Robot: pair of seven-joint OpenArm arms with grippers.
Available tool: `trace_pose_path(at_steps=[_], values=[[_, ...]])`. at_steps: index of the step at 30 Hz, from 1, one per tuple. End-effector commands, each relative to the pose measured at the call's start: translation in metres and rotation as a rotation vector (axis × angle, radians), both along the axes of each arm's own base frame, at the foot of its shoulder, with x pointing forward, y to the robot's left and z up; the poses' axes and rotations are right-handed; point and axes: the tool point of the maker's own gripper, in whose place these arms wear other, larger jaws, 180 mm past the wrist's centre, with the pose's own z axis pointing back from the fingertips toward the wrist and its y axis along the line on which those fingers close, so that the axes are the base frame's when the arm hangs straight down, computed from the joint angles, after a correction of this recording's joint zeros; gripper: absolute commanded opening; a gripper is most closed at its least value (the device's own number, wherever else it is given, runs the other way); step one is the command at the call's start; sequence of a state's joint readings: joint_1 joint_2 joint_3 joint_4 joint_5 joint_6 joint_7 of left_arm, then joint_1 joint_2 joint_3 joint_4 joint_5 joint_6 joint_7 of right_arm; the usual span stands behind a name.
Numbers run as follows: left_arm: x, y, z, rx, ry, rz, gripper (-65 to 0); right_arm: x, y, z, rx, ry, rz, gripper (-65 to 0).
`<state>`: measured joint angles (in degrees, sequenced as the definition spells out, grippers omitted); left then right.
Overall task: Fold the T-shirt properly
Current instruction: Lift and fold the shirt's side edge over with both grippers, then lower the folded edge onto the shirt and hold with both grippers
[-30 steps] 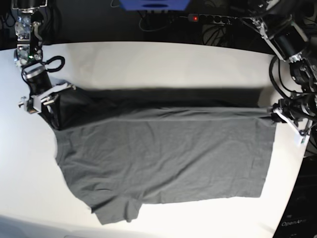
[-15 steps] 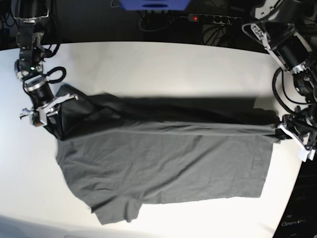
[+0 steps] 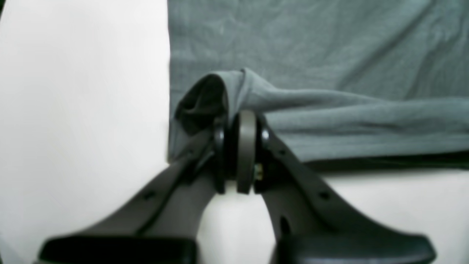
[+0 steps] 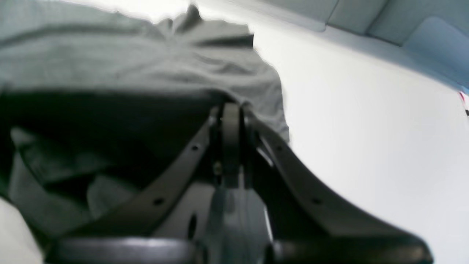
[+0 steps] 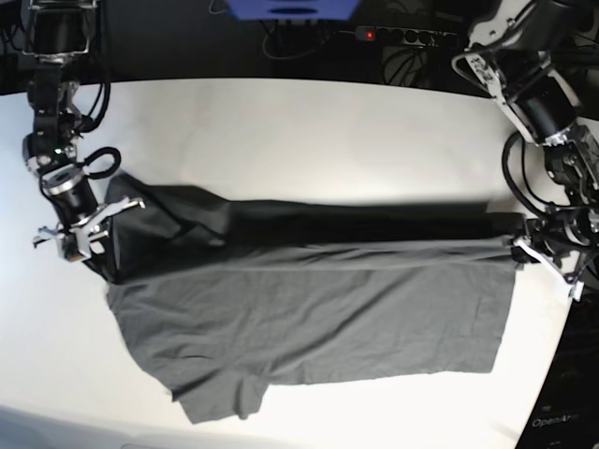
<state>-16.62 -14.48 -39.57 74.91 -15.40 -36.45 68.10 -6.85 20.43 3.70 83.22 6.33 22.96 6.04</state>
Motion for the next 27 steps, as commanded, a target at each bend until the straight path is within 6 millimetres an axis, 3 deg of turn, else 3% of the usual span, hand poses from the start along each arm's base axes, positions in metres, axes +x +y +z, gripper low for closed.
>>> trace_pose_path(at_steps=[1,6,17,27], values=[[0.013,0.008,0.018,0.014,-0.065,0.005,-62.4,0.011,-0.002,0.018,-0.019,-0.058,0.010,-64.3],[0.014,0.007,0.016,0.008,-0.071,0.005,-62.4,0.023,0.016,0.008,-0.058,-0.037,0.062,-64.3],[0.018,-0.004,0.015,0.028,-0.057,-0.044,-62.4,0.046,0.041,0.010,-0.126,-0.049,0.126,-64.3],[0.018,-0.003,0.015,0.028,-0.058,-0.041,-62.4,0.065,0.041,0.006,-0.099,-0.029,0.131,-64.3]])
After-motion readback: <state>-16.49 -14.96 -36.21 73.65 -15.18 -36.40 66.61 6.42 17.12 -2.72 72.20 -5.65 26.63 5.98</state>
